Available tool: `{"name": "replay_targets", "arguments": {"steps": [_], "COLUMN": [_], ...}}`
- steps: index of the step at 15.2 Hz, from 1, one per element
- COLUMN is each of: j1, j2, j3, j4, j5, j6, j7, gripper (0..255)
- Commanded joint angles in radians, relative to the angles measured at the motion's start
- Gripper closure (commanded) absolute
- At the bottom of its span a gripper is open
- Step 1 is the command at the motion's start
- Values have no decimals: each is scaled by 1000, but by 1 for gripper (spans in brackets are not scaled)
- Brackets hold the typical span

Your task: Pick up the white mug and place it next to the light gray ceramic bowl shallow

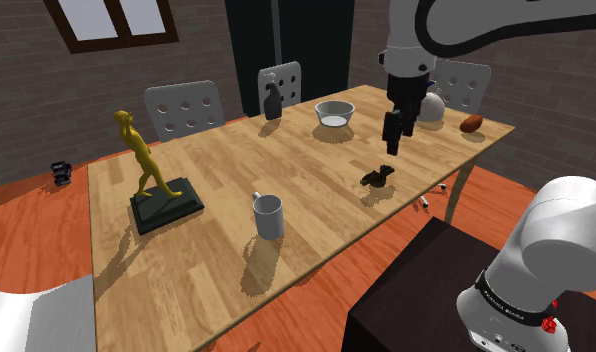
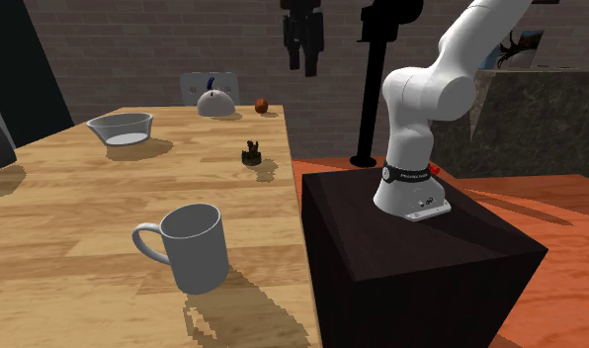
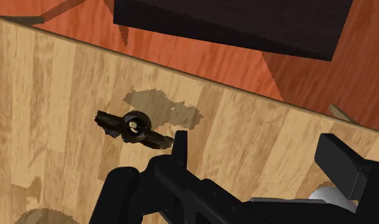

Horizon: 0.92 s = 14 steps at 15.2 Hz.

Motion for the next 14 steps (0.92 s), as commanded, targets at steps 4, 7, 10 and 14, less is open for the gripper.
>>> {"name": "replay_targets", "arguments": {"steps": [4, 7, 10, 14], "j1": [26, 37, 45, 52], "j2": [112, 193, 282, 411], "j3": [79, 123, 167, 221], "j4": [3, 22, 53, 113], "j5": [58, 80, 92, 89], "j6": [127, 201, 271, 356], "j7": [107, 166, 226, 308], "gripper": [0, 0, 0, 0]}}
